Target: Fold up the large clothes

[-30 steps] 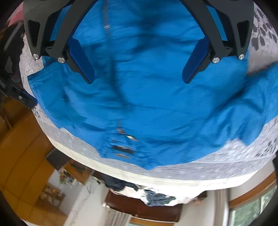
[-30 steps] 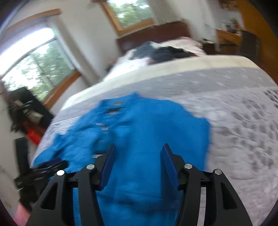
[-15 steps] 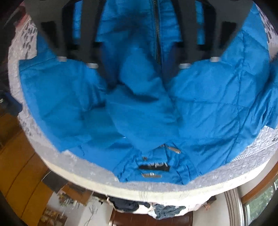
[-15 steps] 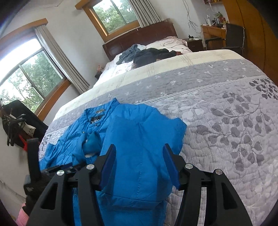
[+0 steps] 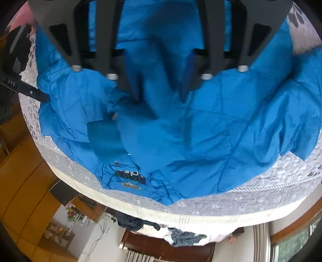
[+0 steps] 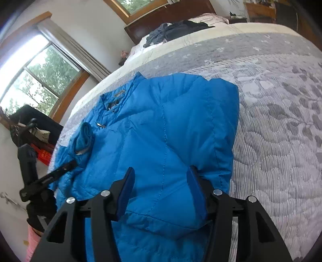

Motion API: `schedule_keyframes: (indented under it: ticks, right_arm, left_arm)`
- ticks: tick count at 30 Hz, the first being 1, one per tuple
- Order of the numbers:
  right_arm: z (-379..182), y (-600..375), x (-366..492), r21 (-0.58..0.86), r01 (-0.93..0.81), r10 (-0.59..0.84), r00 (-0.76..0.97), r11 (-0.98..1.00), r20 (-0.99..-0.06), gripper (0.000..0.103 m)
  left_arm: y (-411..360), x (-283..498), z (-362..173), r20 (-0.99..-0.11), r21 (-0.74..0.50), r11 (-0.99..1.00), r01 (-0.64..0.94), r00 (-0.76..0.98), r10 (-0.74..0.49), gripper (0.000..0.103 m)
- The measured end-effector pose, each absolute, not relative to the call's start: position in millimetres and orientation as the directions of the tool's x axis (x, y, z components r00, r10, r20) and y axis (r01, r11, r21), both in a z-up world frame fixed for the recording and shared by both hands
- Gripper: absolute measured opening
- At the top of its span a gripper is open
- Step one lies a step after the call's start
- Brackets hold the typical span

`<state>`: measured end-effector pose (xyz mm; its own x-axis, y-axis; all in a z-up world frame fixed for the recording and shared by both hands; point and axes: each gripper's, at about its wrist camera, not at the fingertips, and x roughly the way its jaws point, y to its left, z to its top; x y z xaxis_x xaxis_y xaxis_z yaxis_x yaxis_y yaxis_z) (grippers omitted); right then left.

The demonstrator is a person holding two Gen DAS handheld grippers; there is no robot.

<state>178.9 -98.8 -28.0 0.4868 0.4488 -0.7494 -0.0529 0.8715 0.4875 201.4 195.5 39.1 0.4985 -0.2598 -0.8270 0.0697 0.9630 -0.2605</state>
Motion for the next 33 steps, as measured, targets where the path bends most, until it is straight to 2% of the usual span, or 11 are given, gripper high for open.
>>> schedule_keyframes:
  ticks: [7, 10, 15, 17, 20, 22, 23, 24, 26, 27, 33]
  right_arm:
    - [-7, -88, 170, 0.45, -0.065, 0.416, 0.513, 0.891, -0.751, 0.06]
    - [-6, -83, 169, 0.448, -0.073, 0.421, 0.502, 0.891, -0.755, 0.06]
    - [-11, -87, 172, 0.465, -0.065, 0.433, 0.493, 0.883, -0.755, 0.061]
    - [-11, -90, 171, 0.471, -0.063, 0.438, 0.492, 0.88, -0.752, 0.061]
    - [-14, -90, 172, 0.477, -0.061, 0.443, 0.488, 0.877, -0.752, 0.061]
    - [-15, -88, 173, 0.471, -0.064, 0.439, 0.487, 0.88, -0.755, 0.061]
    - [-16, -88, 173, 0.469, -0.064, 0.438, 0.487, 0.881, -0.756, 0.061]
    - [-16, -88, 173, 0.469, -0.065, 0.438, 0.487, 0.881, -0.756, 0.061]
    - [-17, -88, 172, 0.468, -0.065, 0.438, 0.487, 0.881, -0.756, 0.061]
    - [-16, -88, 172, 0.468, -0.064, 0.437, 0.487, 0.881, -0.756, 0.061]
    - [-16, -89, 172, 0.468, -0.063, 0.436, 0.488, 0.881, -0.756, 0.061]
  left_arm:
    - [202, 183, 94, -0.761, -0.151, 0.985, 0.083, 0.626, -0.169, 0.076]
    - [161, 189, 106, -0.772, -0.066, 0.99, 0.128, 0.622, -0.132, 0.082]
    - [97, 220, 82, -0.828, 0.128, 0.985, 0.115, 0.559, 0.042, 0.083]
    - [86, 231, 66, -0.848, 0.175, 0.979, 0.102, 0.521, 0.097, 0.077]
    - [87, 239, 57, -0.841, 0.201, 0.978, 0.056, 0.522, 0.143, 0.057]
    - [95, 234, 61, -0.837, 0.171, 0.983, 0.065, 0.535, 0.11, 0.044]
    - [99, 231, 63, -0.838, 0.149, 0.986, 0.07, 0.539, 0.088, 0.04]
    - [105, 228, 68, -0.836, 0.116, 0.99, 0.077, 0.546, 0.056, 0.031]
    - [116, 224, 78, -0.825, 0.076, 0.994, 0.076, 0.565, 0.02, 0.025]
    - [127, 217, 88, -0.812, 0.049, 0.995, 0.081, 0.584, -0.008, 0.019]
    - [208, 187, 116, -0.772, 0.0, 1.0, -0.005, 0.636, 0.003, 0.022]
